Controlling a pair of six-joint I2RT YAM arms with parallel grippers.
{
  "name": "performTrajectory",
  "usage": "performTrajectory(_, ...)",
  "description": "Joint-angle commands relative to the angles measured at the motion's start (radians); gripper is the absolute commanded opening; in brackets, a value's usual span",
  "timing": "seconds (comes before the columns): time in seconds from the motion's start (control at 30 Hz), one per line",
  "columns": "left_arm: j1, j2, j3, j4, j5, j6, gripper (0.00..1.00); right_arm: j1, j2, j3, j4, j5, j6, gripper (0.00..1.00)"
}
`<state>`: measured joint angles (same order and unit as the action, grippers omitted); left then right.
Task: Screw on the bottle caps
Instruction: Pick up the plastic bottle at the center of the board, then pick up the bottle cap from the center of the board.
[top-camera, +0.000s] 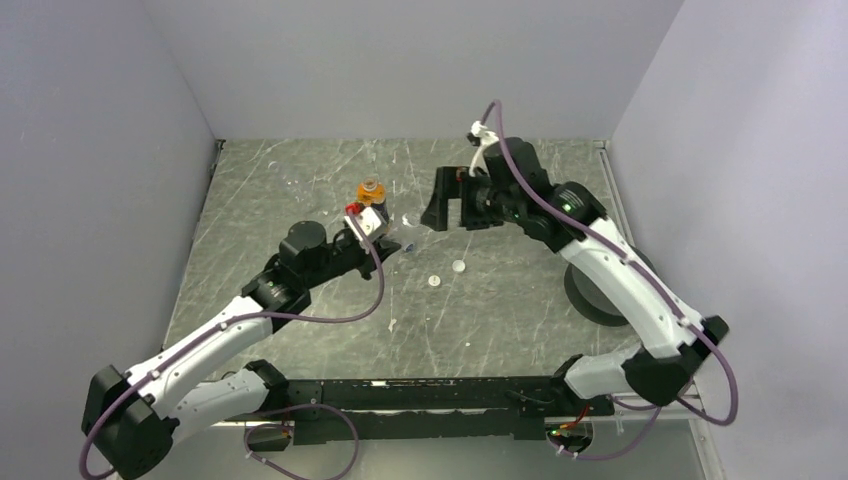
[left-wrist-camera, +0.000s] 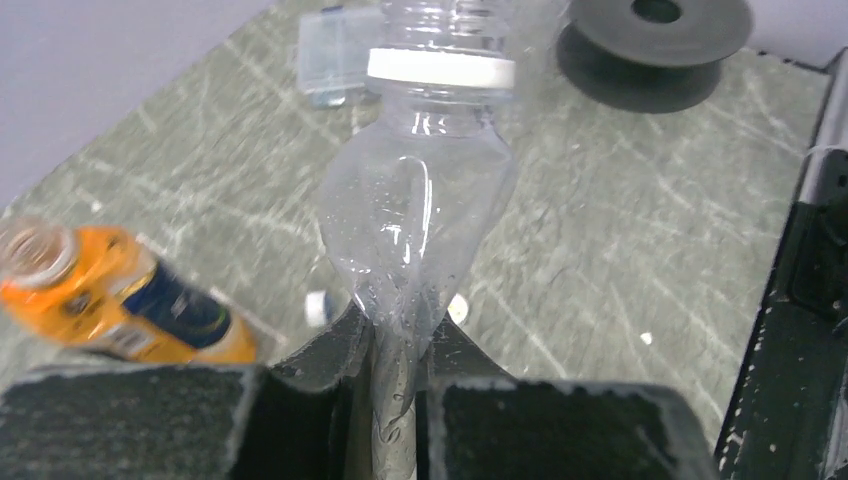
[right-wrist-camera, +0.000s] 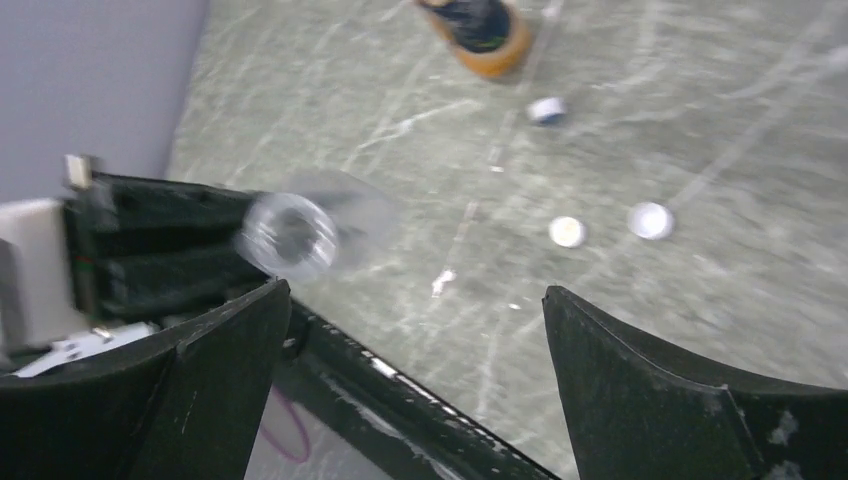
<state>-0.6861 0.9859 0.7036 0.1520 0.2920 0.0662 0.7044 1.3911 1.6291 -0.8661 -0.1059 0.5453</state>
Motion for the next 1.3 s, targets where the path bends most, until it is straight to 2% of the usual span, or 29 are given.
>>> performTrajectory(0.0, 0.09, -0.092, 0.052, -0.143, -0.017, 0.002, 0.0, -0.035, -0.111, -0.098, -0.079, 0.228, -0.017, 1.0)
performTrajectory(0.13, 0.137, -0.146, 0.054, -0.227, -0.015, 0.007, 0.0, -0.036, -0.118, -0.226, -0.046, 0.271, 0.003, 0.98)
performTrajectory(0.37, 0.142, -0.195, 0.072, -0.3, 0.033, 0.039, 0.0, -0.033, 0.007, -0.38, 0.081, 0.298, 0.01, 0.84)
performTrajectory(0.6, 0.142, -0.244, 0.049, -0.287, 0.025, 0.035, 0.0, 0.005, 0.225, -0.343, 0.291, 0.274, -0.066, 0.74)
performTrajectory(0.8, 0.143, -0.268, 0.038, -0.3, -0.018, 0.044, 0.0, 0.018, 0.398, -0.322, 0.462, 0.234, -0.163, 0.72)
performTrajectory(1.27, 0.145, -0.3, 0.0, -0.273, -0.059, 0.043, 0.0, 0.027, 0.54, -0.338, 0.717, 0.179, -0.266, 0.66)
